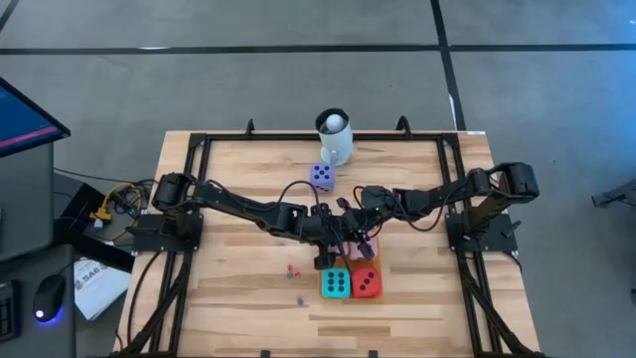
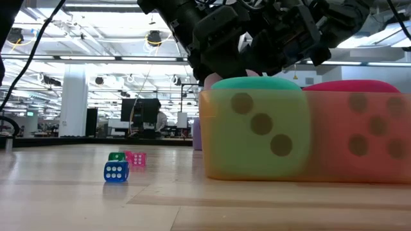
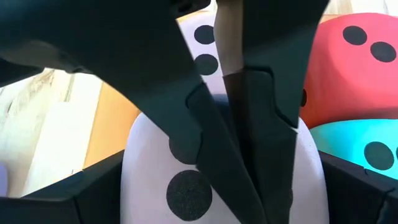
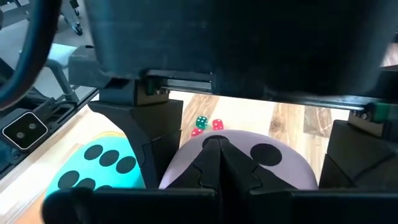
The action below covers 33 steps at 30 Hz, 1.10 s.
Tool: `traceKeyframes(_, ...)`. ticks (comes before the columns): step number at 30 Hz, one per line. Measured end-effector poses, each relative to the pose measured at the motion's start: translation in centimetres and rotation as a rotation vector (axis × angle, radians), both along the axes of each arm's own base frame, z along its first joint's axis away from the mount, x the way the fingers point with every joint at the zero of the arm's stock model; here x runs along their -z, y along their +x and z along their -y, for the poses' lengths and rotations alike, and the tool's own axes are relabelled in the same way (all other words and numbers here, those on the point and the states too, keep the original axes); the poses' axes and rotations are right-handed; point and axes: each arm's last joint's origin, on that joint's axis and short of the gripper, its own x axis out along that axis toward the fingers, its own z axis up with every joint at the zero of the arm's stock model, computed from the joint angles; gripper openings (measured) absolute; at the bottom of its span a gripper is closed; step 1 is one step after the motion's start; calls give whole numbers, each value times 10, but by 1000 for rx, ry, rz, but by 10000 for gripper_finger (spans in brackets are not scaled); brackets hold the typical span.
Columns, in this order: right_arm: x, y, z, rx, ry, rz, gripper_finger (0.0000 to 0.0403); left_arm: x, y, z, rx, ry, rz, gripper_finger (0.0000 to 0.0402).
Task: Pick & Place Dice
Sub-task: Put the large pink dice into the orange bin
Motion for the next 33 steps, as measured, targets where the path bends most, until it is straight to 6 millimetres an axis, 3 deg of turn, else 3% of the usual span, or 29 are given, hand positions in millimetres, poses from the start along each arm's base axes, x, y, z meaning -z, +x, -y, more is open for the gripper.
traceKeyframes(33, 5, -2, -1, 4, -20, -168, 0, 1, 0, 1, 37, -4, -4, 398)
